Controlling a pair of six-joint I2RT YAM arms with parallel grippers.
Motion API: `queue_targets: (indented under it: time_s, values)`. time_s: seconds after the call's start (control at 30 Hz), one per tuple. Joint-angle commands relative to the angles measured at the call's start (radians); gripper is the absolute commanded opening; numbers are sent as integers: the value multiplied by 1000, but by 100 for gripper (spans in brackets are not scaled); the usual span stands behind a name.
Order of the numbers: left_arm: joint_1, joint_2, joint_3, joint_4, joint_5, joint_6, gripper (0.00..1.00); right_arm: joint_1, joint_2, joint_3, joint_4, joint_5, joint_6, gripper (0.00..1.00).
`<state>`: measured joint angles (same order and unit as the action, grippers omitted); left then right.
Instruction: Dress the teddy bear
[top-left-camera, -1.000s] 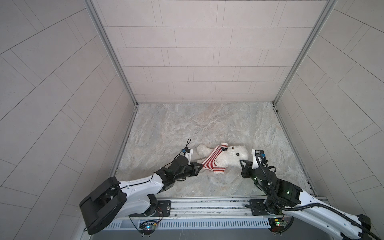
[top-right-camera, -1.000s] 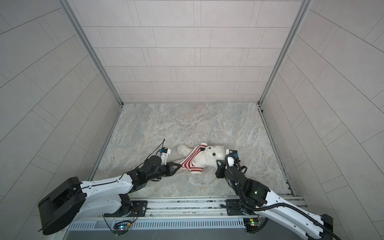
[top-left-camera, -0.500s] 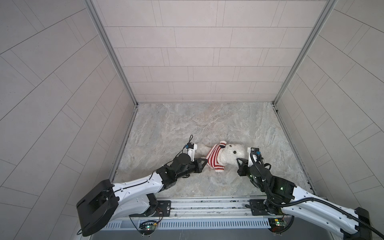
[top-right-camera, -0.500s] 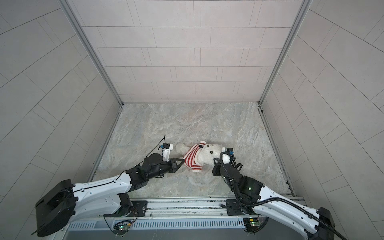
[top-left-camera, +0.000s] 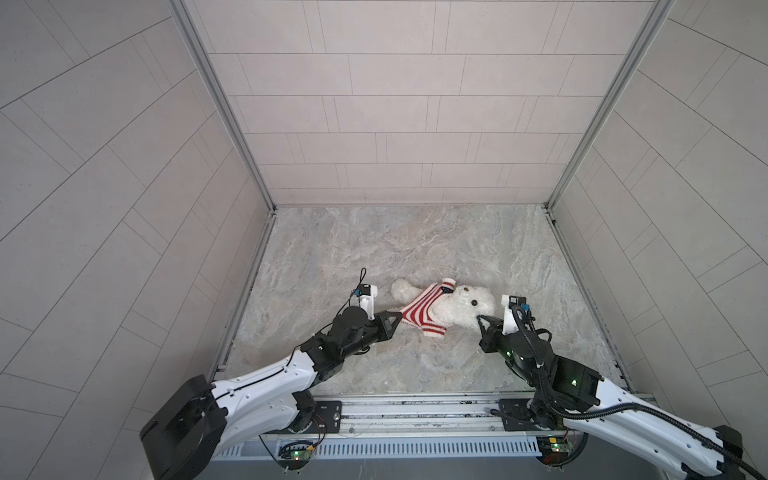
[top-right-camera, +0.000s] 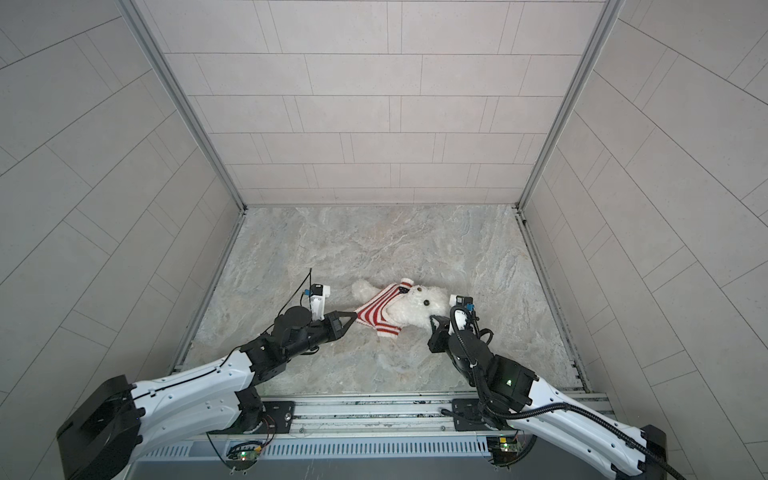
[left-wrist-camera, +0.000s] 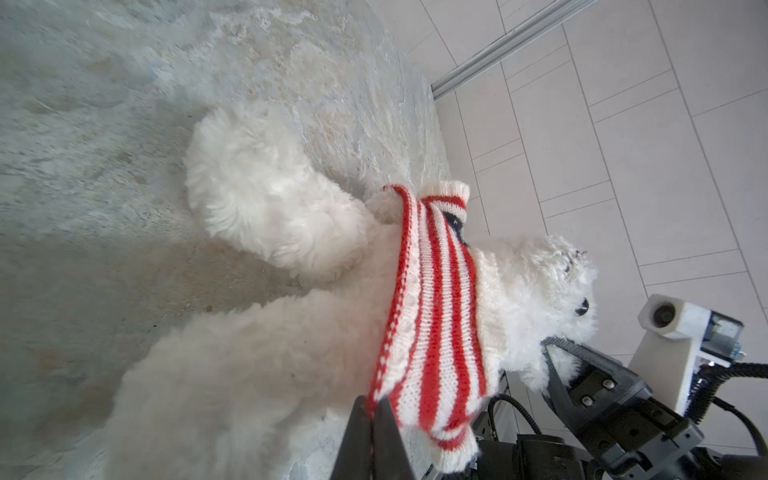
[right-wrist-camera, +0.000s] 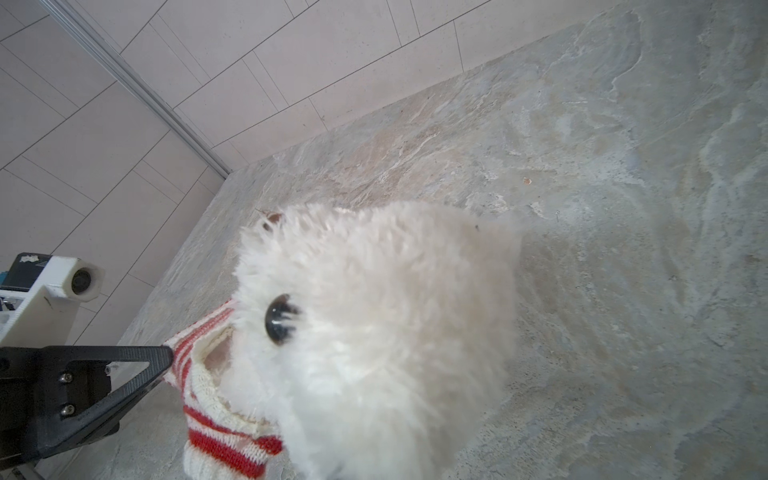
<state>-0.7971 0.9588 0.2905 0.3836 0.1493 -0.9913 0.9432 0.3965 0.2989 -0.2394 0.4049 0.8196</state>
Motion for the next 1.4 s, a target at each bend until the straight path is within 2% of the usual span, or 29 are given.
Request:
queue_targets:
  time_s: [0.0,0.1,0.23,0.63,0.8,0.97,1.1,1.37]
  values:
    - [33,-64,-37,-85,-81,-5,0,-4,-37,29,-67,105,-2,0]
    - [38,-91,-35,-113,-81,10,0,-4,-43,30,-65,103,-1,0]
    - [33,-48,2,-84,-15,46,0,-4,5,37,-15,71,-10,0]
    - [-68,249,181,-5,55,116,0,-4,138,56,103,-32,-45,0]
    - [-97,316,180,-12,82,115,13,-16,141,50,176,-99,-134,0]
    - [-111,261,127,-68,45,113,22,-81,160,66,251,-270,-273,0]
    - [-110,152,115,-211,-31,149,34,-134,180,109,258,-426,-403,0]
    - [-111,-37,196,-447,-92,268,38,-234,268,182,233,-769,-612,0]
